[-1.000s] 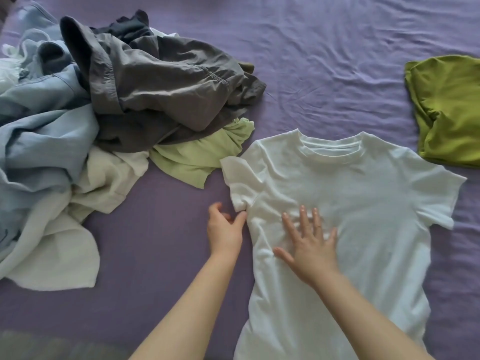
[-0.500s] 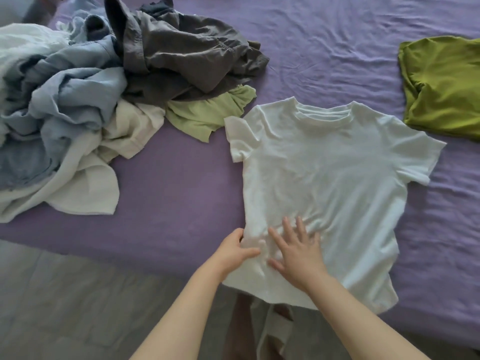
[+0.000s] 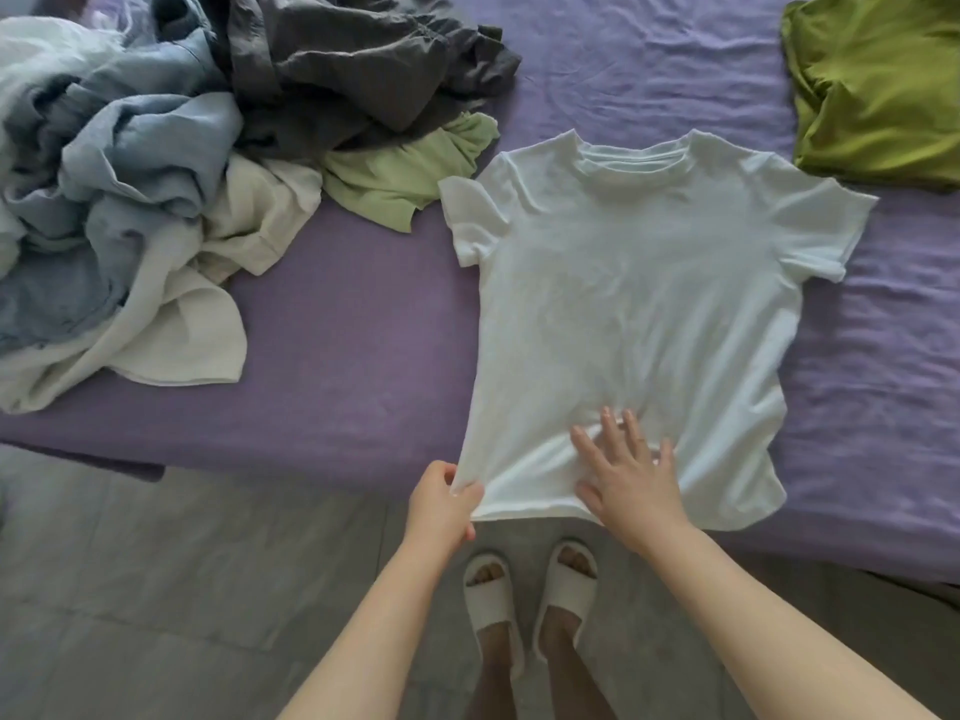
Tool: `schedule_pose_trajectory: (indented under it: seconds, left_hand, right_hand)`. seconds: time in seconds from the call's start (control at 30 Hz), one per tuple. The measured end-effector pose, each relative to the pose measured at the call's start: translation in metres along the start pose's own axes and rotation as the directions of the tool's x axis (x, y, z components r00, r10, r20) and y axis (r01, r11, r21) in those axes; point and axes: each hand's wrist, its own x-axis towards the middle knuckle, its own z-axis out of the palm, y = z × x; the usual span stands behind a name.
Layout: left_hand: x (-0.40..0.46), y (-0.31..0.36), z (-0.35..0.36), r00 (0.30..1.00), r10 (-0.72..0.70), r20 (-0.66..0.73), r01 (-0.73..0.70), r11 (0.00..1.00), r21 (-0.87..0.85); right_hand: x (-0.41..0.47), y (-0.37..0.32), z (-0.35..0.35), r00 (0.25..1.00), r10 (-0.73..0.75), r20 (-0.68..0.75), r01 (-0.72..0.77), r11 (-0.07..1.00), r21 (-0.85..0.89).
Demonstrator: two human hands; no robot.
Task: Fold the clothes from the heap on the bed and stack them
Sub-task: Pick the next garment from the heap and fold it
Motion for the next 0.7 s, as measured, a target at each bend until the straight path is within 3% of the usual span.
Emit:
schedule_pose_trajectory:
  seconds: [0.07,0.13,0.2,0.27,0.37,0.5,0.6,0.7]
  left_hand:
    - [-0.001,-0.005,-0.006,0.998,0.017,-0.068,0.003,0.959,0.285]
    - [0.001,-0.006,-0.009,0.986,0.128,-0.109,-0.033,0.782,0.623]
    - [0.005,0.005,0.001,0.939,0.337,-0.072,-0.170,0.635,0.754]
    - [0.009,0.022,0.022,0.878,0.473,0.074,-0.351,0.530,0.772]
    - [0.014,0.054,0.073,0.809,0.457,0.369,-0.551,0.370,0.748]
    - [0.016,0.088,0.139,0.701,0.424,0.574,-0.689,0.193,0.699]
    - [0.012,0.104,0.169,0.682,0.440,0.584,-0.713,0.223,0.665]
    - [0.008,0.111,0.182,0.675,0.447,0.587,-0.721,0.230,0.654]
  right_hand:
    - [-0.009,0.007,-0.001,1.000,-0.005,-0.025,0.006,1.000,0.025]
    - [-0.019,0.018,-0.003,0.991,0.076,-0.109,-0.066,0.994,0.089]
    - [-0.029,0.034,-0.005,0.942,0.236,-0.238,-0.190,0.961,0.202]
    - [-0.037,0.054,-0.004,0.857,0.410,-0.311,-0.309,0.893,0.327]
    - [-0.042,0.085,-0.004,0.753,0.633,-0.180,-0.431,0.680,0.593]
    - [-0.040,0.110,-0.003,0.745,0.666,-0.038,-0.406,0.498,0.766]
    - [-0.049,0.118,-0.009,0.726,0.688,0.009,-0.356,0.364,0.861]
    - [-0.068,0.119,-0.010,0.675,0.737,-0.033,-0.251,0.271,0.929]
